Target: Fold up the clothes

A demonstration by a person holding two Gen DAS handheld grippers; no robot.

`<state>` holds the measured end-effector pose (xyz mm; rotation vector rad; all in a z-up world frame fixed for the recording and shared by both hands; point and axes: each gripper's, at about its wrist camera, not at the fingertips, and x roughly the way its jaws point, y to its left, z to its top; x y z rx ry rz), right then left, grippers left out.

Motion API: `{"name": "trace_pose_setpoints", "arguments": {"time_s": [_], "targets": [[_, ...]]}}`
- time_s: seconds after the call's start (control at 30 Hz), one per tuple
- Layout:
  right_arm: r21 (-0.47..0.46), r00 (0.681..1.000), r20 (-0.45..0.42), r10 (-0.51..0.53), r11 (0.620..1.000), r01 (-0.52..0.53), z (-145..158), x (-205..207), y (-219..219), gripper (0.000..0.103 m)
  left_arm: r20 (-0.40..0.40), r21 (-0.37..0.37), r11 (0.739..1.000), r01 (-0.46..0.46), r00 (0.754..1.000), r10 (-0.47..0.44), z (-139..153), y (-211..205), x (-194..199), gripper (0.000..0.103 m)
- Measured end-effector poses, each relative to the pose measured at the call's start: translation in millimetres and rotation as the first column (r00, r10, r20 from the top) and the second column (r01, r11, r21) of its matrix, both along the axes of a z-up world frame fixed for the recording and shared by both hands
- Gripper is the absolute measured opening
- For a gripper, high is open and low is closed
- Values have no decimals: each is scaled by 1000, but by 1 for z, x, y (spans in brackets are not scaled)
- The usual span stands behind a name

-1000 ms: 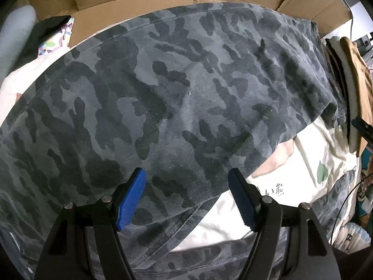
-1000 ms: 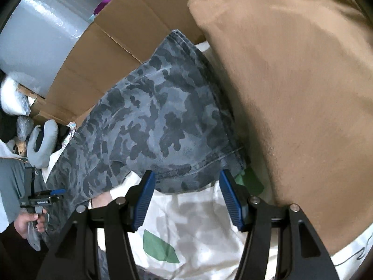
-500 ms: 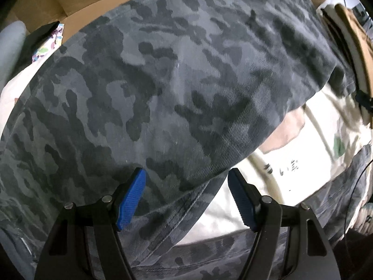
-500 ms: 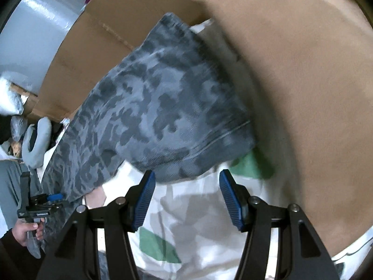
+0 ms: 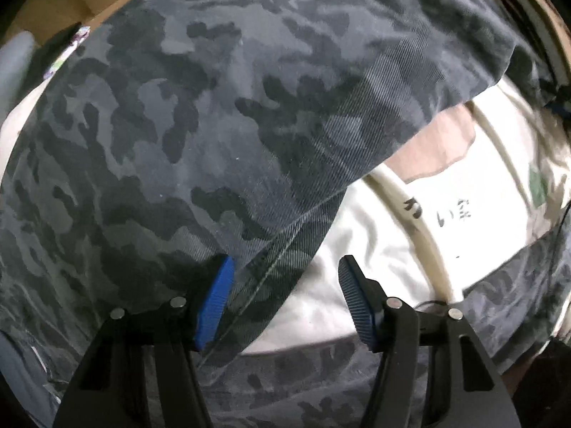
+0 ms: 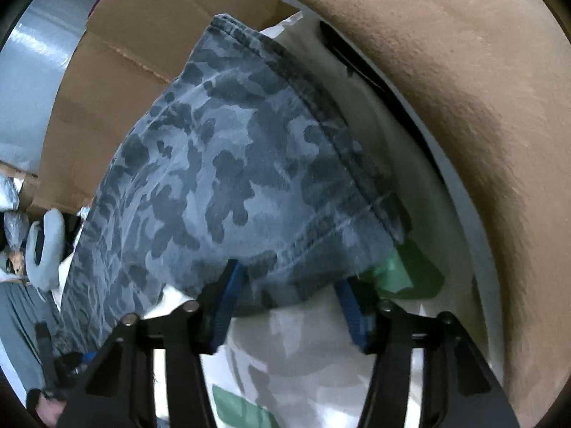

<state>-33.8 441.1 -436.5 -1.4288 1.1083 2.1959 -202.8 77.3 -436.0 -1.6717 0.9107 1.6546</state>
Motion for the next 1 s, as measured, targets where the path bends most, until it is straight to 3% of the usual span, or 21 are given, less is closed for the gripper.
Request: {"name": "trace_pose_setpoints", "arguments": {"time_s": [0.1,0.2,0.4,0.67,0.8,1.0], "targets": [[9,1000,-9,-12,1000,12,3,-1,3,18,-38,-34,999,27,999,-29,-10,4,0,62],[19,999,-37,-3,1000,4,13,0,2,6,-38,-58,998,28,999,-30,-17,4,-1,62],[87,989,-137,53,995,-42,52,1,-8,4,-48,-78,996,35,998,-38,-21,8,0,62],[176,971,-229,68,984,-27,97,-21,21,3,-45,-71,995,73,996,-76,-18,0,5,60],[191,968,-242,68,981,-21,105,-26,34,3,-25,-62,994,93,995,-94,-12,-4,7,10],[226,969,-229,91,973,-38,106,-33,38,3,25,-44,993,107,994,-106,-2,-12,9,6]]}}
